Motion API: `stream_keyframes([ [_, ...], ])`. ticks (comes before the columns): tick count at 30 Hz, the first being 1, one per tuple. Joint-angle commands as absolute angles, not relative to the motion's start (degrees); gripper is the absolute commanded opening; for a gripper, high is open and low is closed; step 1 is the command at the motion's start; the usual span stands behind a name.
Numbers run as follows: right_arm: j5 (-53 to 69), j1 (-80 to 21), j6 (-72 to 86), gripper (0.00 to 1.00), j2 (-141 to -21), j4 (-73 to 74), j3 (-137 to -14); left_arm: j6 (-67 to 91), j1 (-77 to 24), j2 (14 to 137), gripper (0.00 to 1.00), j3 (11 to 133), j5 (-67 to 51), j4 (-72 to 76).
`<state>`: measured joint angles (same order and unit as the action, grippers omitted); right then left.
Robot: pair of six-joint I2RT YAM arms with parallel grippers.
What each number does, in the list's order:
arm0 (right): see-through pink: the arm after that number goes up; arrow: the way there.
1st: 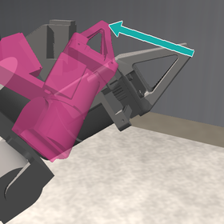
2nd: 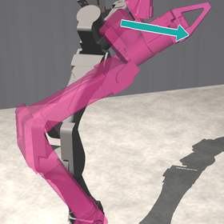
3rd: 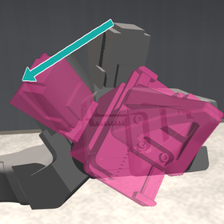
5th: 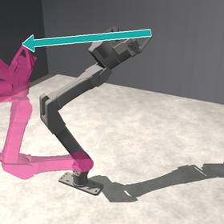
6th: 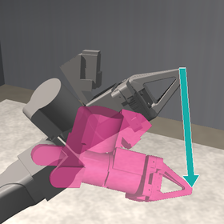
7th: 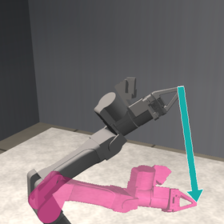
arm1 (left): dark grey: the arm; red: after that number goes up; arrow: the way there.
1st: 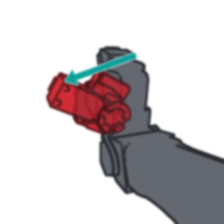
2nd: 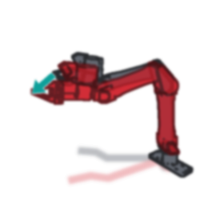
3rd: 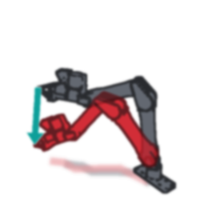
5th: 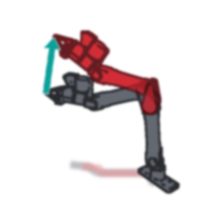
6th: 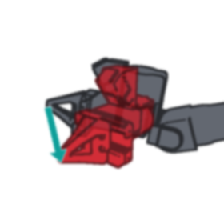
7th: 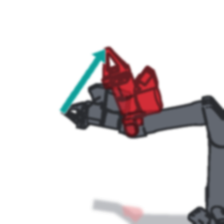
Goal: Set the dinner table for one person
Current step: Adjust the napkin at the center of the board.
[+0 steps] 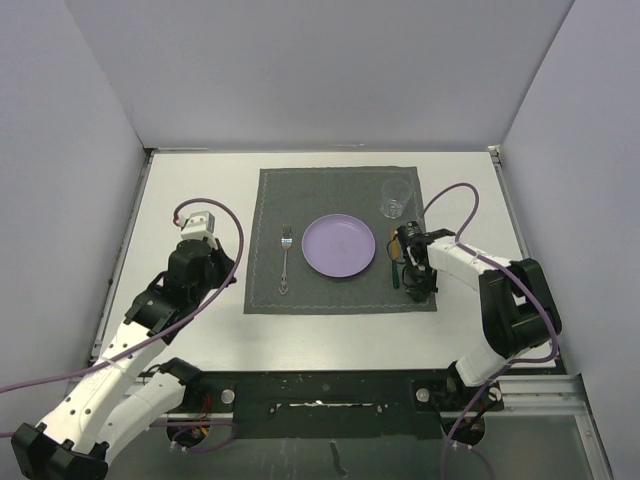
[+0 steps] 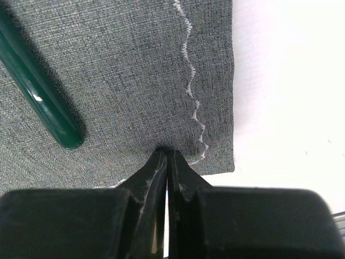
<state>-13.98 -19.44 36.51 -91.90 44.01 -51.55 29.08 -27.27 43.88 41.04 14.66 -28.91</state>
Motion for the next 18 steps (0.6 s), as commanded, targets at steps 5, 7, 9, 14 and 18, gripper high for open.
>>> stream_keyframes([
  [5, -16.3, -18.2, 37.3, 0.0, -94.5, 44.6, -51.4, 28.1, -26.9, 41.7, 0.0, 44.4, 15.7, -28.9],
  [7, -15.3, -18.2, 37.2, 0.0, -94.4, 44.3, -51.4, 28.1, -26.9, 41.8, 0.0, 44.4, 15.8, -29.0],
  [9, -14.3, -18.2, 37.2, 0.0, -94.1, 44.0, -51.4, 28.1, -26.9, 42.0, 0.0, 44.3, 15.7, -29.0],
  [14, -12.5, -18.6, 37.4, 0.0, -93.0, 43.7, -51.1, 28.5, -26.9, 43.3, 0.0, 43.7, 14.8, -28.6],
  [18, -12.0, -18.7, 37.5, 0.0, -92.6, 44.0, -51.3, 29.7, -26.9, 44.3, 0.0, 42.9, 13.5, -28.4],
])
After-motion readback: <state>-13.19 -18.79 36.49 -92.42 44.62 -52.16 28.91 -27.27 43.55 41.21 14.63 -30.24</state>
